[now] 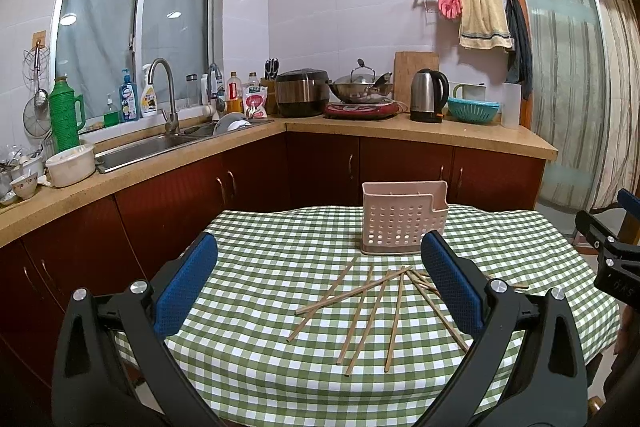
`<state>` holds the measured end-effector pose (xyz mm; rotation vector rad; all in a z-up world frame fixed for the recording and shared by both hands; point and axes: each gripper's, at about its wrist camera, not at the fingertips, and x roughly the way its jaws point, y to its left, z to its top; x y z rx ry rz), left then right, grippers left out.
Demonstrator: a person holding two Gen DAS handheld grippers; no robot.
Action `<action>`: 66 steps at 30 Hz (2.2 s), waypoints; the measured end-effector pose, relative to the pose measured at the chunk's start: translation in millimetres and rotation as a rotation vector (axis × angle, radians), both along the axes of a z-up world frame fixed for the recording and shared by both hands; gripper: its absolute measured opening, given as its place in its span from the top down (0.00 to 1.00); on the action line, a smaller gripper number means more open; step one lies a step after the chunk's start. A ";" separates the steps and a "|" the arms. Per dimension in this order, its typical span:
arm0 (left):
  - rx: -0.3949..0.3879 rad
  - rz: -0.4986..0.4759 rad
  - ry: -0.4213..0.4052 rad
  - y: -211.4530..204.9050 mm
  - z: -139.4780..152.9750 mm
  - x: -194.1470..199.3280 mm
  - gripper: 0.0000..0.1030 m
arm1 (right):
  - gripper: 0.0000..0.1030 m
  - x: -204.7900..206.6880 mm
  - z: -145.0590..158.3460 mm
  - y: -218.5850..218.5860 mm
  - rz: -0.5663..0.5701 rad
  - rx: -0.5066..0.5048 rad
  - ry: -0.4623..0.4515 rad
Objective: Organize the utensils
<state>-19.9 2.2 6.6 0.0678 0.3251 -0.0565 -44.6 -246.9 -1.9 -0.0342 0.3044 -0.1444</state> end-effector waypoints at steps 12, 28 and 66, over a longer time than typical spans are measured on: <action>0.027 -0.051 0.154 7.8 -70.8 60.7 0.04 | 0.06 33.7 -49.1 -13.1 0.052 0.053 0.093; 0.082 -0.053 0.343 30.2 -173.0 163.2 0.27 | 0.14 98.2 -136.5 -18.8 0.098 0.088 0.278; 0.093 -0.283 0.451 15.6 -203.0 181.5 0.80 | 0.29 129.5 -159.7 -17.0 0.128 0.139 0.345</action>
